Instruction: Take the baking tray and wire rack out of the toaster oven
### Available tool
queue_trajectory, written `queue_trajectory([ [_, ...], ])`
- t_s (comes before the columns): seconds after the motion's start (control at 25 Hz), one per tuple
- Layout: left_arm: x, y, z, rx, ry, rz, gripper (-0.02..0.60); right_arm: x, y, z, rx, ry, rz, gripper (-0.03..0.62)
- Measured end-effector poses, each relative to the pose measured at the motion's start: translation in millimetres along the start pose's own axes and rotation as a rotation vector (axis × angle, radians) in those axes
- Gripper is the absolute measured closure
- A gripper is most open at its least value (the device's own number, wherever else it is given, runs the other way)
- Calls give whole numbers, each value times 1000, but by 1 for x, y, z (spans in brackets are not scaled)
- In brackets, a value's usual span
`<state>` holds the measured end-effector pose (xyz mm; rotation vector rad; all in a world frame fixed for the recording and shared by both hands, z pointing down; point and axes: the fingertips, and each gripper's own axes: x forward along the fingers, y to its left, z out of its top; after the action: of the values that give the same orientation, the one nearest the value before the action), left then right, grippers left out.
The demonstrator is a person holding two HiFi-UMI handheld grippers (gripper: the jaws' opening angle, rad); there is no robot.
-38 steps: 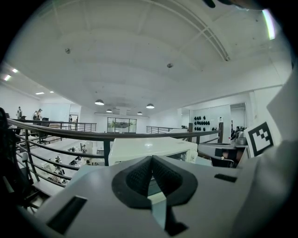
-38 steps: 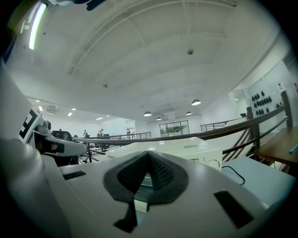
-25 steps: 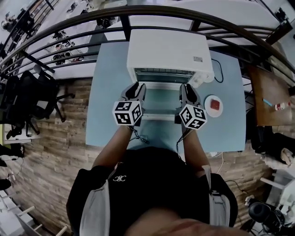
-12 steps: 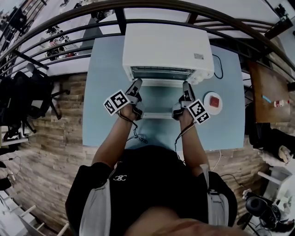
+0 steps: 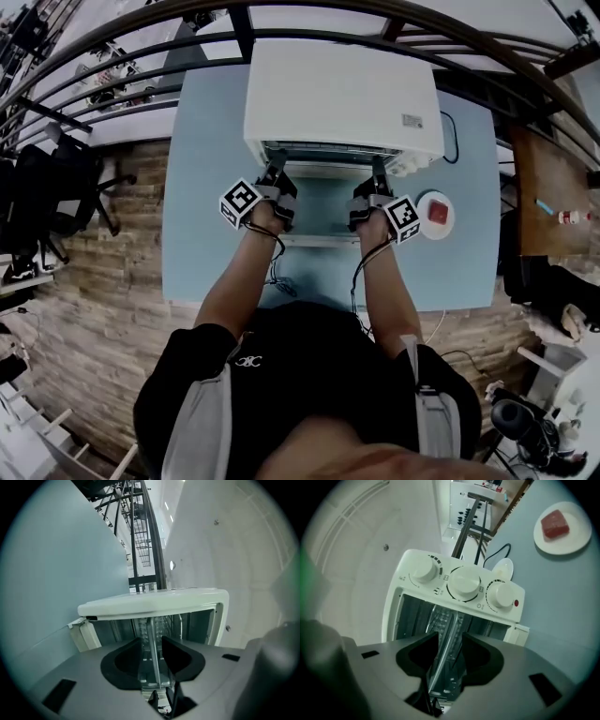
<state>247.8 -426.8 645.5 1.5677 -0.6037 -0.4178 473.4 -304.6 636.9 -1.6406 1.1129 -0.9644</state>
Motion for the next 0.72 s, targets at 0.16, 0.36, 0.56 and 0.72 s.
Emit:
queue_trajectory([
  [0.16, 16, 0, 3, -24, -31, -20, 443, 16, -6, 2, 75, -25, 10, 441],
  [0.36, 33, 7, 6, -103, -72, -17, 443, 37, -10, 3, 122, -40, 17, 441],
  [0.56, 45, 6, 15, -135, -125, -38, 443, 55, -13, 2, 161, -37, 8, 448],
  [0.72, 43, 8, 19, -149, -158, -38, 483, 60, -10, 1, 152, -29, 28, 496],
])
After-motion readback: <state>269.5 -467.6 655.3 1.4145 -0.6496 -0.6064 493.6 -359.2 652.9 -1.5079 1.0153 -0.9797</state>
